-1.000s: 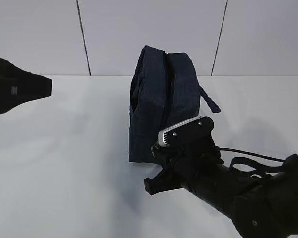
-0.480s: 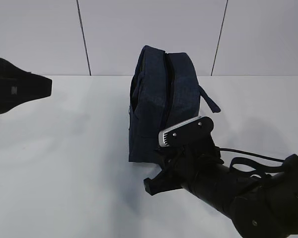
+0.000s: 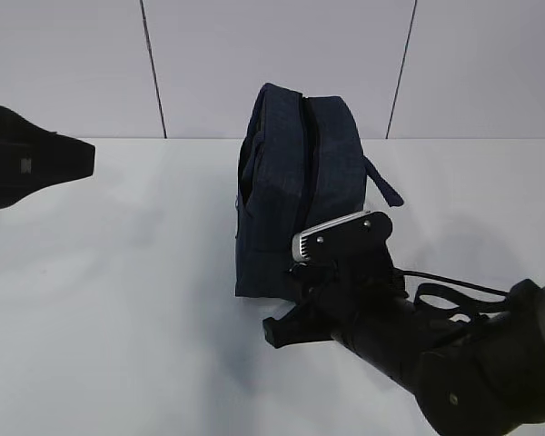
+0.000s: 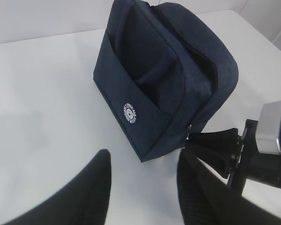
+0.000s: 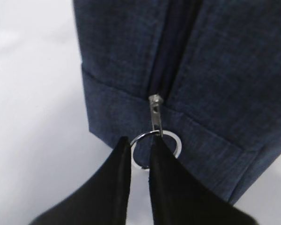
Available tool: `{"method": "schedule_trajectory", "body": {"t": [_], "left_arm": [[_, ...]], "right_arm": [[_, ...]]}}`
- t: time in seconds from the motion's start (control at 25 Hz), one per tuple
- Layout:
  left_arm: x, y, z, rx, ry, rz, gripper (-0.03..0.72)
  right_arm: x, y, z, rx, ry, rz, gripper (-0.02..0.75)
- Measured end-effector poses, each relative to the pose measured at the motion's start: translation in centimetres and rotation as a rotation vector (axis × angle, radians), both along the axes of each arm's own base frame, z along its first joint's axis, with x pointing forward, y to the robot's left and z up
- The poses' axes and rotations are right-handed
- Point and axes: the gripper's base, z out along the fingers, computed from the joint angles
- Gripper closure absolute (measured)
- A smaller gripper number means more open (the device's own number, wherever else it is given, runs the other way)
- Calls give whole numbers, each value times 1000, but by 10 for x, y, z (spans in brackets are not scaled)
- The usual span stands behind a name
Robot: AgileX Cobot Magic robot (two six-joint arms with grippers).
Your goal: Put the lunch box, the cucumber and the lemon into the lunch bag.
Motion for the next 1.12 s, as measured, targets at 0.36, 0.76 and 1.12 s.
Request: {"method": "schedule_trajectory", "body": {"t": [0.36,0.76,1.12], "left_arm": [[0,0,0,0,0,0,365],[0,0,0,0,0,0,365],[0,0,0,0,0,0,365]], "right_arm": [[2,-1,0,10,8,-37,573],[2,-3,-1,8,31,-58,423],[2,-4,-2,6,34,-75,420]]}}
